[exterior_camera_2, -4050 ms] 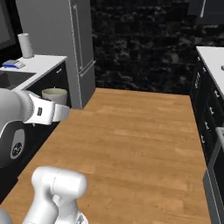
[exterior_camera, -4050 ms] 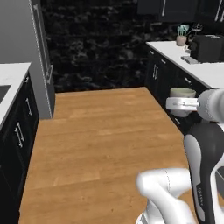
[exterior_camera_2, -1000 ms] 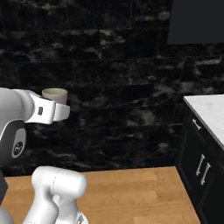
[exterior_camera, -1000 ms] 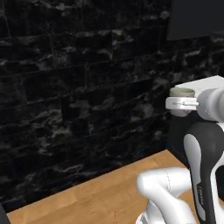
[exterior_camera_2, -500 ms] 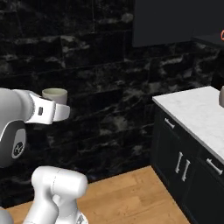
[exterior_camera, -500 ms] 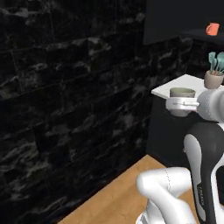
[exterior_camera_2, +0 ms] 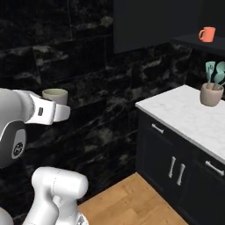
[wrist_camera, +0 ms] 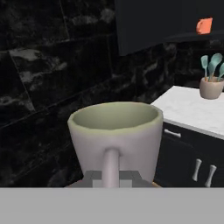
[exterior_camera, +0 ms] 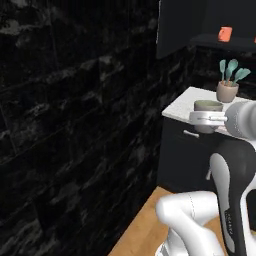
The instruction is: Gather all objects into one cabinet and sort the glasses and bowls to opposite sides.
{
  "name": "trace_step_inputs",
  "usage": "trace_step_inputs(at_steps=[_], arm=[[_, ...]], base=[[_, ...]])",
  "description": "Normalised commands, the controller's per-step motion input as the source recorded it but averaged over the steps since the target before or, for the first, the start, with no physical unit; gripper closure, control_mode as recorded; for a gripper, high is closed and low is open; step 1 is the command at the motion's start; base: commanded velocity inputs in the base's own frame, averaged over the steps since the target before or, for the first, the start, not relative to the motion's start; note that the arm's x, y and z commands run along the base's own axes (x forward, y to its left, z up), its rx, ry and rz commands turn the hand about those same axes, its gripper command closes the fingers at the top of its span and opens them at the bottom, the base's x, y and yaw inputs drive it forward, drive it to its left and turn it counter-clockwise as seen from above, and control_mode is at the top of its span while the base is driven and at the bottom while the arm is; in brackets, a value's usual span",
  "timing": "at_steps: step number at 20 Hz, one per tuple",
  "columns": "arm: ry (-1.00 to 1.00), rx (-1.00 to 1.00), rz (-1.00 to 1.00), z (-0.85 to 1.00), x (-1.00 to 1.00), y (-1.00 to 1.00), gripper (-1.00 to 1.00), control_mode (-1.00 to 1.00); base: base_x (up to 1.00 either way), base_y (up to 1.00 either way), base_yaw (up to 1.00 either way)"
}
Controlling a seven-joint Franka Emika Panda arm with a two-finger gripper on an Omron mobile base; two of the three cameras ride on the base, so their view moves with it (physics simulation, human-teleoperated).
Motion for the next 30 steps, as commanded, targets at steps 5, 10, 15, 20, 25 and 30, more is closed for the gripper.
trace_step_inputs(at_steps=[5, 10, 15, 20, 25, 30], arm=[[0.0, 0.0, 0.0, 0.0, 0.0, 0.0, 1.0, 1.0], [0.0, 0.0, 0.0, 0.0, 0.0, 0.0, 1.0, 1.0], [0.0, 0.0, 0.0, 0.0, 0.0, 0.0, 1.0, 1.0], [0.0, 0.0, 0.0, 0.0, 0.0, 0.0, 1.0, 1.0], [0.0, 0.0, 0.0, 0.0, 0.0, 0.0, 1.0, 1.0], [0.0, 0.0, 0.0, 0.0, 0.0, 0.0, 1.0, 1.0]], base=[[0.7, 0.25, -0.44], [0.47, 0.0, -0.54], [0.32, -0.01, -0.58], [0.29, -0.01, -0.44], [0.29, 0.0, -0.33], [0.38, 0.12, -0.15]])
